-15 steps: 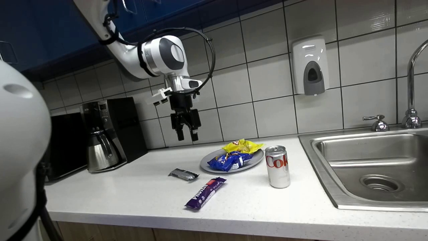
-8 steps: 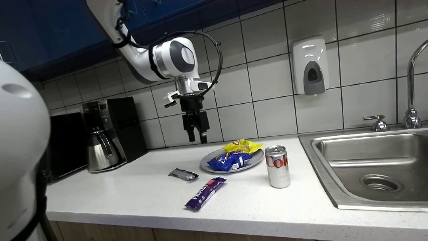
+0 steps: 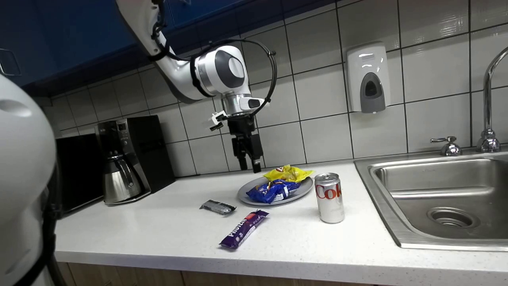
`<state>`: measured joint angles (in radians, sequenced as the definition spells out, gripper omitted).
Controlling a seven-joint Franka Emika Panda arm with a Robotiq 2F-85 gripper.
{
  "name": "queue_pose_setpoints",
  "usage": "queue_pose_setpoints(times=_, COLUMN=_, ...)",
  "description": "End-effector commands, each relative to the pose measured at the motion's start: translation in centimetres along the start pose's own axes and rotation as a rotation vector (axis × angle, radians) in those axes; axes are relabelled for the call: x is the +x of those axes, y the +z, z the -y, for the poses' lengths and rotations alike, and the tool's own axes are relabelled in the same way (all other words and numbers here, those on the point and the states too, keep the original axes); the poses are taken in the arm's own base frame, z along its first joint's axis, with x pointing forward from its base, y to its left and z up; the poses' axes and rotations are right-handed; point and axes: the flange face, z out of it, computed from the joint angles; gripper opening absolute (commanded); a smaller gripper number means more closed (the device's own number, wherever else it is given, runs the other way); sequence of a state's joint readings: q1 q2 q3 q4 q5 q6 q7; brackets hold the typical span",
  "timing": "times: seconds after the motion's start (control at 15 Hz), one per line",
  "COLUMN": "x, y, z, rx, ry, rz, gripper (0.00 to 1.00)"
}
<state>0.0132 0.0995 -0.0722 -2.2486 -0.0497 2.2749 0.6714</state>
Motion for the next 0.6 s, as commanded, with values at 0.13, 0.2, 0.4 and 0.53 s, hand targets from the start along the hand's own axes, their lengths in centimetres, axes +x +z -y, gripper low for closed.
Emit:
queue_pose_setpoints(times=0.13, x=2.8, y=1.2, z=-0.3, rx=-0.048, ry=0.019, rz=-0.061, gripper=1.00)
queue_pose_setpoints(times=0.2, x=3.2, y=1.6, z=-0.1, rx=-0.054, ry=0.016, rz=-0.078, gripper=1.00)
queue_pose_setpoints(times=0.4, x=4.2, y=2.3, z=0.4, rx=-0.062, ry=0.013, rz=-0.113, gripper=1.00)
queue_pose_setpoints(times=0.53, x=4.9, y=2.9, z=0.8, rx=-0.058, ry=0.019, rz=-0.128, gripper=1.00)
